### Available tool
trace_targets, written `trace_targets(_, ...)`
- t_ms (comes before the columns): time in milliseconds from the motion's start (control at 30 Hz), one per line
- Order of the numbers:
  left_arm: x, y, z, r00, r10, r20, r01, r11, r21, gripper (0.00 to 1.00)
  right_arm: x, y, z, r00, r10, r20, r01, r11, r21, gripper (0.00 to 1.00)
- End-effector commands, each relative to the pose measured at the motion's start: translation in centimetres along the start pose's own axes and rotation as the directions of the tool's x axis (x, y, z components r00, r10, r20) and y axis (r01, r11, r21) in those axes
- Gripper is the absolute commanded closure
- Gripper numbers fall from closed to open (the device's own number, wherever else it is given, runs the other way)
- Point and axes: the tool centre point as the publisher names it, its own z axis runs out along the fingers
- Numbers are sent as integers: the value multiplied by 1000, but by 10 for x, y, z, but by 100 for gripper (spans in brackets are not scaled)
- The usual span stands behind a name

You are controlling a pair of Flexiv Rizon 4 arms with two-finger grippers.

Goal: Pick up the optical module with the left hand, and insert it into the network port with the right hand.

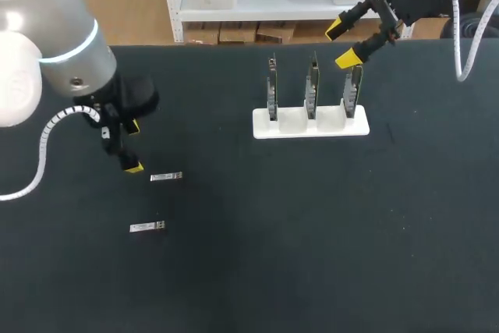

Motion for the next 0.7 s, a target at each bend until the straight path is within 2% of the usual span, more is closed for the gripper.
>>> trace_targets(33,3,-5,-5,999,12,47,-11,999,-35,0,0,1,0,1000,-1,1,1,1000,3,0)
trace_targets(67,3,-5,-9,998,8,64,-5,999,-53,0,0,1,0,1000,-1,1,1,1000,3,0)
trace_targets(700,3,-5,-9,998,8,64,-5,999,-53,0,0,1,0,1000,-1,1,1,1000,3,0)
